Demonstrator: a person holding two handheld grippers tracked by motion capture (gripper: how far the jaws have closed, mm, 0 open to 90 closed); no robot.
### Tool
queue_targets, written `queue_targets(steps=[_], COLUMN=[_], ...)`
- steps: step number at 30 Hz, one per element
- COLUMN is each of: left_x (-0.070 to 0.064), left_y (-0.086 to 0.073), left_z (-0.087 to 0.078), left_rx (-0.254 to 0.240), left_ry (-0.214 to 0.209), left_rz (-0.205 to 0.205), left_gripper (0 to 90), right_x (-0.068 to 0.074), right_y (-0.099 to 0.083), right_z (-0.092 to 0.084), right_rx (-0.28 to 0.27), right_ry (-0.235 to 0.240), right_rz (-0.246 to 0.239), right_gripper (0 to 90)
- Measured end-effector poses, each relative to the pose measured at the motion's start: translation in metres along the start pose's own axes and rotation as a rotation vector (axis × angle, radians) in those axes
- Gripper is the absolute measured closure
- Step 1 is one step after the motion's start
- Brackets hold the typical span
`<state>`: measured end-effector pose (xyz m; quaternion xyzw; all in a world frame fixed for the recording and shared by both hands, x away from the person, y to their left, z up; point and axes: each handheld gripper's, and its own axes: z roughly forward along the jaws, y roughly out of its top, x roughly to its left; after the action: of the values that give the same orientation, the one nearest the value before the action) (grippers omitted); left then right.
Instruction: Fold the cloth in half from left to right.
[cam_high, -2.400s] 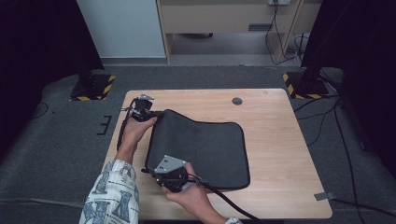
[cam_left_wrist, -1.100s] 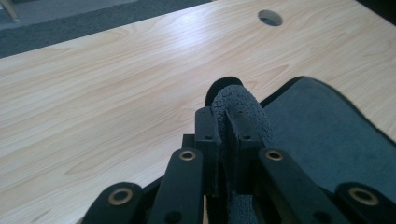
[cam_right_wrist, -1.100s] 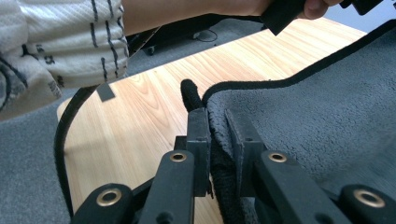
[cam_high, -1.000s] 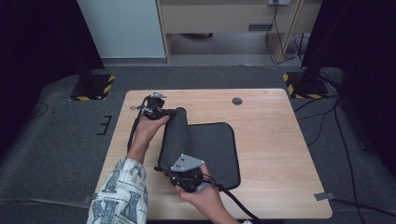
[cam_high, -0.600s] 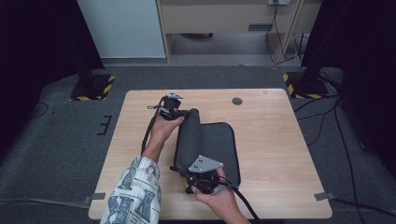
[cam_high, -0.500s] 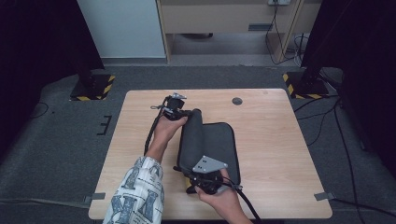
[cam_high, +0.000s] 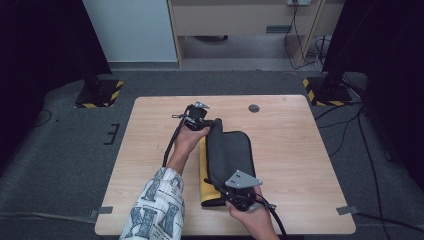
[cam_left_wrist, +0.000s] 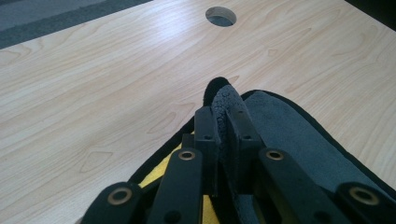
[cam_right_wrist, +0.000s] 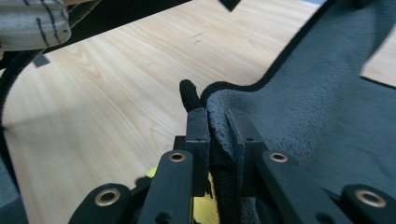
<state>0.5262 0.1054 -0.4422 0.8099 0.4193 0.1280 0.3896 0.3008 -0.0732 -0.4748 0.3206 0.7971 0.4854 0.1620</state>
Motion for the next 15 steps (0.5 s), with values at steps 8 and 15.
queue_targets(steps=[8, 15], left_x=[-0.004, -0.01], left_y=[0.0, -0.001], left_z=[0.006, 0.013], left_rx=[0.002, 0.012], left_ry=[0.014, 0.007], left_rz=[0.011, 0.027], left_gripper=[83.8, 83.8], right_x=[-0.005, -0.011], right_y=[-0.008, -0.011], right_z=[-0.016, -0.021], right_rx=[-0.033, -0.023], right_ry=[-0.045, -0.06], right_rz=[0.017, 0.017], right_gripper=[80.2, 80.2])
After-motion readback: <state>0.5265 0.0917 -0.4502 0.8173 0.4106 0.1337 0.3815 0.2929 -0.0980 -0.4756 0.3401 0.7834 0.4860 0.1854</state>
